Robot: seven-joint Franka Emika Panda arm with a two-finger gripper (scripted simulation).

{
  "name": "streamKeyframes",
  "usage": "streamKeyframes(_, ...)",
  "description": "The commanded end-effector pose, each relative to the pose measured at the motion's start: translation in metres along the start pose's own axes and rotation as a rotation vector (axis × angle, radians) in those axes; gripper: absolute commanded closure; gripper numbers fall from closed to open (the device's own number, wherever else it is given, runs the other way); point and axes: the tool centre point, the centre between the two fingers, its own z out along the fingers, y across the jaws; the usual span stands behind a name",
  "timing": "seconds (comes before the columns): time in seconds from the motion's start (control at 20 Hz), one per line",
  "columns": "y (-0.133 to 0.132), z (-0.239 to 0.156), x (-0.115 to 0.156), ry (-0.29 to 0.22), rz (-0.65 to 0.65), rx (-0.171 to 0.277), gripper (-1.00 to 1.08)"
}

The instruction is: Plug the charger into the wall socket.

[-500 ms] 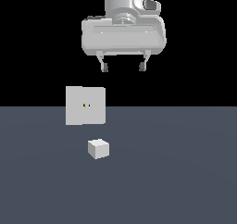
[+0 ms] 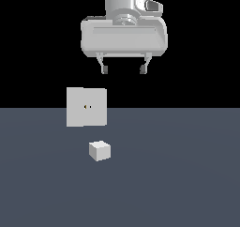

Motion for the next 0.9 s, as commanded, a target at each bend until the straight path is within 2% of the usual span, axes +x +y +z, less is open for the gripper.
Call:
streamKeyframes(0.0,-0.002,0.003,-0.002,0.012,-0.016,0.003,-0.92)
streamKeyframes(0.35,-0.009,0.019,-0.010,0.067,-0.089,0.019,-0.92)
streamKeyframes(0.85,-0.024,0.052,-0.025,0.181,-0.238,0.052,-0.92)
